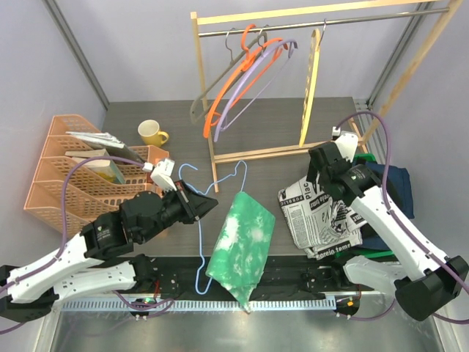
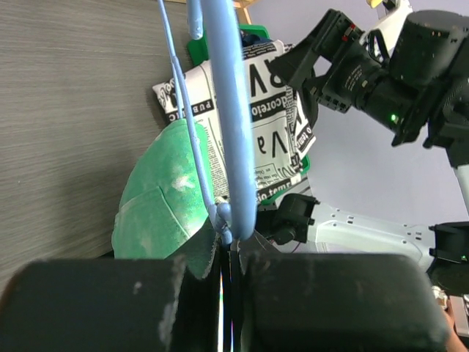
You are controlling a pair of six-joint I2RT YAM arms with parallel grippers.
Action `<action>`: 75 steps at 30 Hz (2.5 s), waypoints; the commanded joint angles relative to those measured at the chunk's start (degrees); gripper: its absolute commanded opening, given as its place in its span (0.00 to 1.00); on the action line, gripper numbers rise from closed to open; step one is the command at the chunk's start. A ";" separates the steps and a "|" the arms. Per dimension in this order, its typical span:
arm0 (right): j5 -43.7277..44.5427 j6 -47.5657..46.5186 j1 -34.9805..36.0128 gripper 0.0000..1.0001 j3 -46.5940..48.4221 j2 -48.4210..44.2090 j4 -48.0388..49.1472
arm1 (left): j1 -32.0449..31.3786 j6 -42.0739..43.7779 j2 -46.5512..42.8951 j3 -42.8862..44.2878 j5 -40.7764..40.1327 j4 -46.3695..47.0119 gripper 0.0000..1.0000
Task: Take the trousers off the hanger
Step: Place the trousers into the basket
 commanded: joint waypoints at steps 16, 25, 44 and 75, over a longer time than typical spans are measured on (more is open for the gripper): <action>-20.99 -11.38 -15.22 0.60 -12.56 4.69 16.80 | 0.09 5.49 -3.56 5.02 1.20 2.84 0.00; -13.95 -8.65 -15.22 0.01 -6.95 -1.45 10.48 | 0.09 6.46 -4.00 5.37 0.76 2.31 0.00; -5.76 -12.51 -24.68 0.01 19.71 0.12 0.53 | 0.00 9.53 -5.05 9.06 2.17 -1.55 0.00; -18.70 -8.67 -38.27 0.78 24.97 -2.25 -9.13 | 0.09 10.41 -2.59 12.49 -1.26 -5.60 0.00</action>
